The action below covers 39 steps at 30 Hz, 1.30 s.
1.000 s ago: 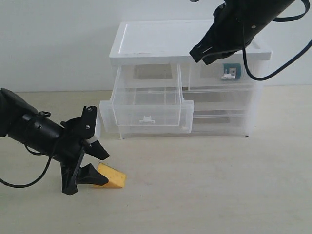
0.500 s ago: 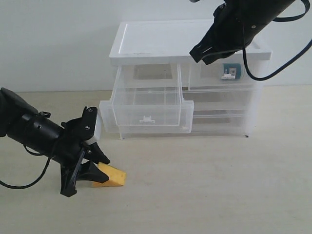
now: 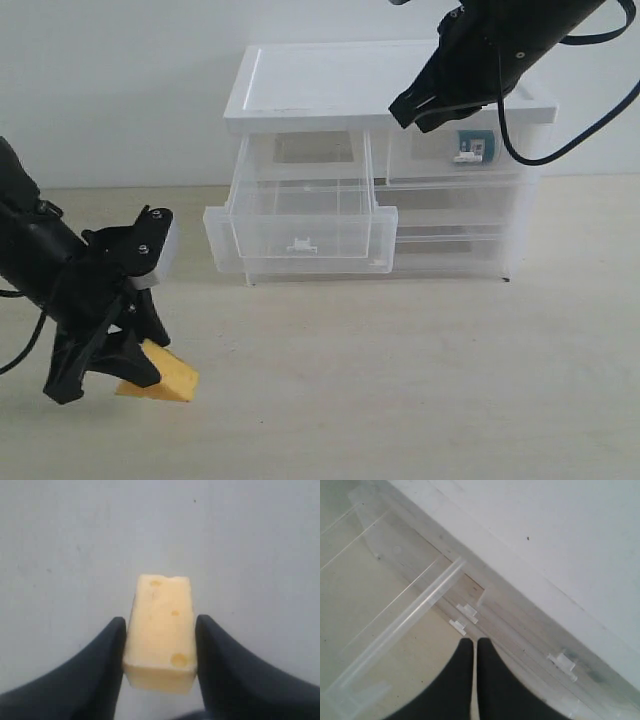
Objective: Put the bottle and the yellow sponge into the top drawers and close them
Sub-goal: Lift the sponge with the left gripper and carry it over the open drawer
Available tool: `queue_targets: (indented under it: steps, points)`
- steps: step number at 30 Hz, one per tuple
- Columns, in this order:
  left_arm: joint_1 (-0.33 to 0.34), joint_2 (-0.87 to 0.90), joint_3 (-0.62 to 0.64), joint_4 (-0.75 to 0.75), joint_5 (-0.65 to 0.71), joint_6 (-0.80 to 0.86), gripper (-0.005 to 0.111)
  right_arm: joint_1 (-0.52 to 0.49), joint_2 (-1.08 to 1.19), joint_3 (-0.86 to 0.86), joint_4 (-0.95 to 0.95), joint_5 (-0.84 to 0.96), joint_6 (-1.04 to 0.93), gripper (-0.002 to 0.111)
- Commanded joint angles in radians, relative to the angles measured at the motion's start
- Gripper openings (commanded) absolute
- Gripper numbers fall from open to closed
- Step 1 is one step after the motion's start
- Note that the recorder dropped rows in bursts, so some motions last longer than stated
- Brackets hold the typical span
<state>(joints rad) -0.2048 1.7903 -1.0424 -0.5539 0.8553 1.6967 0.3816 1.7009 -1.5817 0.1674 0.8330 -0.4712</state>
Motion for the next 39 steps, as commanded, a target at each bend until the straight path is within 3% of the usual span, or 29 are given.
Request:
queue_targets:
  steps: [1,10,19,28,39]
  points:
    - [-0.004,-0.102,-0.005,0.098,0.103,-0.168,0.004,-0.003,-0.001,-0.005,0.002,-0.013,-0.009,0.0]
    - [-0.004,-0.355,-0.073,0.057,0.14,-0.508,0.004,-0.003,0.001,-0.005,0.005,-0.018,-0.005,0.0]
    - [-0.004,-0.504,-0.149,-0.014,0.14,-0.615,0.004,-0.003,0.067,-0.005,0.005,-0.117,-0.01,0.0]
    - [-0.026,-0.454,-0.167,-0.41,0.116,-0.404,0.004,-0.003,0.094,-0.005,-0.002,-0.222,-0.01,0.0]
    - [-0.135,-0.232,-0.227,-0.512,-0.026,-0.316,0.004,-0.003,0.132,-0.005,-0.005,-0.285,-0.01,0.0]
